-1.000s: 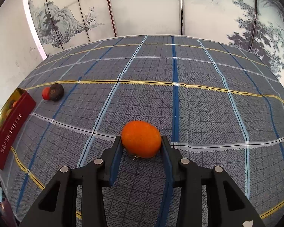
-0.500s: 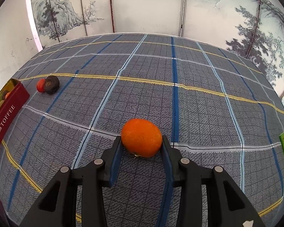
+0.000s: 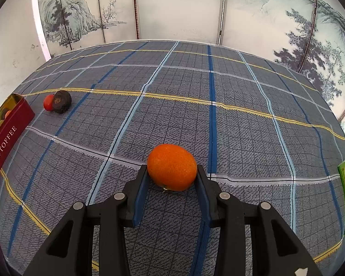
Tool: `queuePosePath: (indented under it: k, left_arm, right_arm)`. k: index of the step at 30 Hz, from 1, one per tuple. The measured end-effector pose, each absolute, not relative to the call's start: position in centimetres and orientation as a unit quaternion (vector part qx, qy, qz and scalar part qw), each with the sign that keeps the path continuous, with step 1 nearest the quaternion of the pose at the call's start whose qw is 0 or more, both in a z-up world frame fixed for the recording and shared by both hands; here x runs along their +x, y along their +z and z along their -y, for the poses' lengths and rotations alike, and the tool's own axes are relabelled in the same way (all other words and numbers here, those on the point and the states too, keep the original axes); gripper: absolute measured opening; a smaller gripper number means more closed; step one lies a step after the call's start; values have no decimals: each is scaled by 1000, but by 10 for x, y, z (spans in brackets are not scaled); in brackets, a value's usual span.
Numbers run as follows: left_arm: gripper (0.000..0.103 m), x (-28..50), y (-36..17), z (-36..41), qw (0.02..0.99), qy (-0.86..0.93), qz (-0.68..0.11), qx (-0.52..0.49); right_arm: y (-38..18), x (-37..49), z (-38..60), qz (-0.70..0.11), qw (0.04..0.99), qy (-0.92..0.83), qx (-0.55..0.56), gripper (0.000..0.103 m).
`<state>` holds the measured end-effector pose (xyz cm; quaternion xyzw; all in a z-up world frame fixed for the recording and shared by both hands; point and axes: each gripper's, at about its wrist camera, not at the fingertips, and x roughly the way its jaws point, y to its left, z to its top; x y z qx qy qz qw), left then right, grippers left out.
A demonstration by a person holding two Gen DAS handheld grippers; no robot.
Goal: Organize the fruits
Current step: 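Carry the red fruit into the tin and open the left tool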
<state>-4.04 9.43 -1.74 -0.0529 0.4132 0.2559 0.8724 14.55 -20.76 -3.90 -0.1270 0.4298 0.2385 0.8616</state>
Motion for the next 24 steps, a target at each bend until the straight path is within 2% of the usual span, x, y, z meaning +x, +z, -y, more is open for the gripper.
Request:
queuePosePath:
  k: [21, 24]
  left_arm:
    - [34, -42, -27, -101, 866, 271, -418, -45]
    - [39, -43, -28, -102, 864, 275, -419, -45]
  right_arm:
    - [-39, 145, 207, -430, 862, 238, -128, 36]
    - [-39, 145, 207, -429, 862, 238, -128, 36]
